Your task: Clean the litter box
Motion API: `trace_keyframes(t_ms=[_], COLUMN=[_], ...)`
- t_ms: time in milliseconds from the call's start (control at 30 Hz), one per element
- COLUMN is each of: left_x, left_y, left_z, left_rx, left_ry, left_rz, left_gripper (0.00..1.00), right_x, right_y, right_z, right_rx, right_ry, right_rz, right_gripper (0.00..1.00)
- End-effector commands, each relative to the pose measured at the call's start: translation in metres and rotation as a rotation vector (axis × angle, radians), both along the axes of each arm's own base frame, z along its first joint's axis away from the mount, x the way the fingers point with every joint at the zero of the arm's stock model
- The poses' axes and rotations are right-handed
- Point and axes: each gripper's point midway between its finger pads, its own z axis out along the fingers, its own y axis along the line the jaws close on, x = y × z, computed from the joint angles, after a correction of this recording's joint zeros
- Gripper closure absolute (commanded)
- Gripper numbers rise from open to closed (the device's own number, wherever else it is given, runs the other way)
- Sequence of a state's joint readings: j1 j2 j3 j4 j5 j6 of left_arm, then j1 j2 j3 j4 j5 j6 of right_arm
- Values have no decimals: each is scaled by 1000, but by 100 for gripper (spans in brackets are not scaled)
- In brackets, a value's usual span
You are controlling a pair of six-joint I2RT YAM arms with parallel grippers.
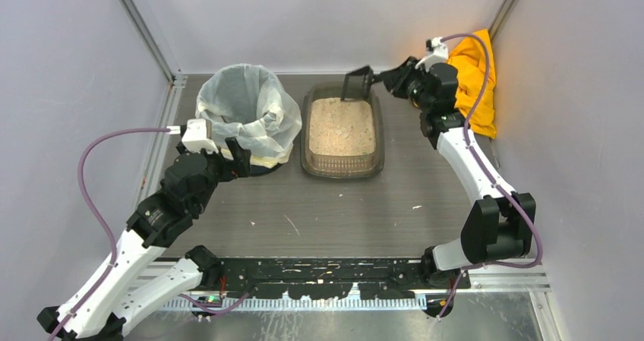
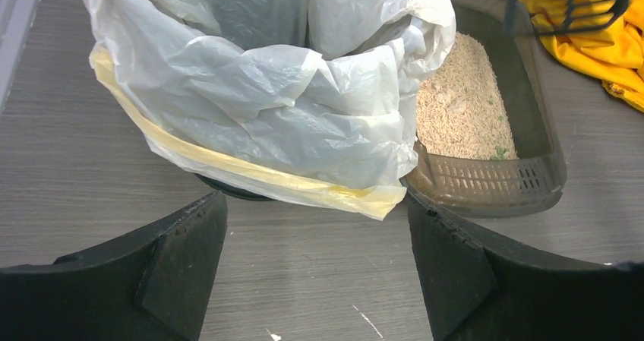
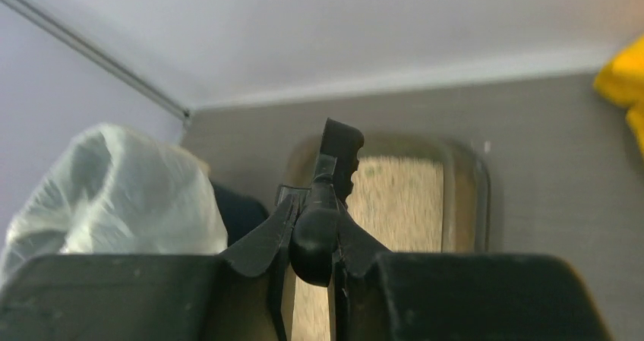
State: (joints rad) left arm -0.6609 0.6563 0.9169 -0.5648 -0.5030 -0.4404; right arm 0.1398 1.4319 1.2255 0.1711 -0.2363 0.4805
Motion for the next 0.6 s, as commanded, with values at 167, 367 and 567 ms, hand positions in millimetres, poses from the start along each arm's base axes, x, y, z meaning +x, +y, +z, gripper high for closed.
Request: trace_keyframes(t_ms=[167,367,567], left_x=[15,21,25], left_y=[-17,-22,-24], left_z=[10,5,4], left_rx=[-48,-36,-28], left_ry=[-39,-27,-28], left_rz=[-24,-26,-22], left_gripper=[12,12,12], right_x=[-25,-23,-10], right_y=[23,16,13], right_z=[-93,-100,-110], right_rx=[-152,-285,-327], right_ry=[301,330,349], right_rz=[106,40,5], right_gripper=[99,99,99])
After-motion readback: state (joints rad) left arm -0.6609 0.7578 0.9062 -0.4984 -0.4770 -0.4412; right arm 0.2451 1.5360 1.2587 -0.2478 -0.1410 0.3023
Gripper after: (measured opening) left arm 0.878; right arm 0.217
